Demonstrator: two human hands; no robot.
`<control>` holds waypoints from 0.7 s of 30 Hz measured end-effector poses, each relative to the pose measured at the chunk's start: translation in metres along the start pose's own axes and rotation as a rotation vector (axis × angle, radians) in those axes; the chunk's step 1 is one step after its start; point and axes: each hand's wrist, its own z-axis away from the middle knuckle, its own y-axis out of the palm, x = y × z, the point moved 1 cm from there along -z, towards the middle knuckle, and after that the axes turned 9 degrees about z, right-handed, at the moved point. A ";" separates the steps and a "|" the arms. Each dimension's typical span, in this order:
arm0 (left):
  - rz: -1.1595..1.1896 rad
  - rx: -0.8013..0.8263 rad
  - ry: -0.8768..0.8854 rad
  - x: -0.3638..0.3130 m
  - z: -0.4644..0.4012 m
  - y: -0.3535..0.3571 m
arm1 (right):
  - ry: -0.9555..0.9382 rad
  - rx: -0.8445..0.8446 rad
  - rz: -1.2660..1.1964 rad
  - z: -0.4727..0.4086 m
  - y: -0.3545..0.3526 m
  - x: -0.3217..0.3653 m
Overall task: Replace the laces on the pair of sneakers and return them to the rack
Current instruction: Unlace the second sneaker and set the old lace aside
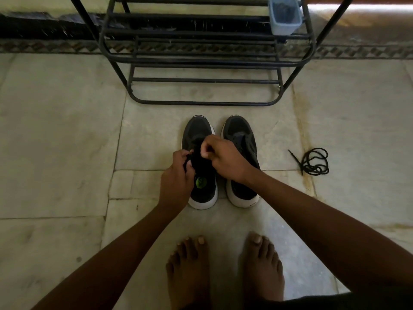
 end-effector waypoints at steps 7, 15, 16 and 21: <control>-0.028 -0.005 0.033 0.000 -0.002 0.004 | -0.010 0.207 -0.341 0.007 -0.022 -0.004; 0.040 -0.004 0.002 0.000 -0.002 0.004 | 0.043 0.010 -0.032 -0.005 -0.015 -0.012; 0.048 0.004 0.007 0.000 -0.002 0.005 | 0.023 0.019 -0.028 -0.008 -0.013 -0.013; 0.043 0.001 0.030 0.004 -0.002 0.002 | -0.072 0.141 0.047 -0.025 -0.006 -0.012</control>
